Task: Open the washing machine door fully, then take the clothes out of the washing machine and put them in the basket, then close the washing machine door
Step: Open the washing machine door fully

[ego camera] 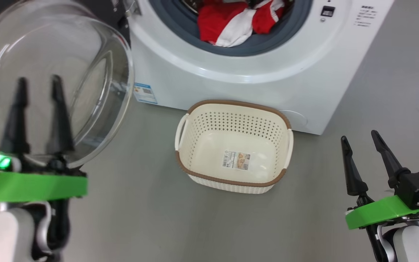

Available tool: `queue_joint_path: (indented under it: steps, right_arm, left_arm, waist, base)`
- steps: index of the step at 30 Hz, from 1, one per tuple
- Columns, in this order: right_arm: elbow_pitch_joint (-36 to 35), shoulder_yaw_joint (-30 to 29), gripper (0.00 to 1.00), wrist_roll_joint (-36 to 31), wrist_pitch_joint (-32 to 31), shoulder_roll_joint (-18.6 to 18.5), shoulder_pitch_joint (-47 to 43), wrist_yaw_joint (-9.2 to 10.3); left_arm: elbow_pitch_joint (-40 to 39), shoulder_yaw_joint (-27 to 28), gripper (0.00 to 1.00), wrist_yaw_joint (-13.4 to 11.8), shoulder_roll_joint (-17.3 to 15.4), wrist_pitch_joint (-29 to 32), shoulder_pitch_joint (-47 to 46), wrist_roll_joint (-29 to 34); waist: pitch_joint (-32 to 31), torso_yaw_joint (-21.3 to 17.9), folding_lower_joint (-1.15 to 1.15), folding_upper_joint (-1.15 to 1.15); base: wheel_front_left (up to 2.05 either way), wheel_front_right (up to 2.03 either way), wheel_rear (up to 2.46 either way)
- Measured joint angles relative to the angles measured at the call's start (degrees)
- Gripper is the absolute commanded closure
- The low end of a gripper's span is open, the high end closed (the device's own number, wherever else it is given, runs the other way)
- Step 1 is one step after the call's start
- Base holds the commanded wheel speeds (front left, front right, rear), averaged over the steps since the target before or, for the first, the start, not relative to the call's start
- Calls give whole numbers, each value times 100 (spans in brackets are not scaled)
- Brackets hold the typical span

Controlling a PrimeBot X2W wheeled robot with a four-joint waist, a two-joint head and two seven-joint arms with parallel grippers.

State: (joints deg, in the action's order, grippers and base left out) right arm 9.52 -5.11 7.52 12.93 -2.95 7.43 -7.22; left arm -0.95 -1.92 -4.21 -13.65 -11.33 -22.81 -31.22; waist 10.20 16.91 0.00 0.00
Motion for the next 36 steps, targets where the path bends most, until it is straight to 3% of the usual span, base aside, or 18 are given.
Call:
queue_joint_path:
  steps: [3, 9, 12, 21, 36]
  right_arm:
    - [-30, -22, 0, 13, 55, 7, 14, 0]
    - [-44, -67, 0, 9, 118, 8, 12, 0]
    - [-35, -67, 0, -5, 121, 10, 0, 0]
    - [-70, -76, 0, 11, 154, 22, -249, 0]
    - [-650, -19, 0, 90, 169, 65, -1296, 0]
  left_arm:
    - [-215, -387, 0, 241, -9, 125, 114, -9]
    - [-290, -560, 0, 276, 89, 192, 459, -83]
    - [-237, -602, 0, 411, 76, 183, 660, -151]
    - [201, -439, 0, 482, -229, 9, 1499, -148]
    - [58, -419, 0, 526, -302, -197, 3047, -43]
  waist:
    - [-37, -179, 0, 0]
    - [-111, -564, 0, 0]
    - [-158, -767, 0, 0]
    - [-357, -1393, 0, 0]
    - [-1002, -2095, 0, 0]
  base:
    - [0, 0, 0]
    - [0, 0, 0]
    - [0, 0, 0]
    - [0, 0, 0]
    - [0, 0, 0]
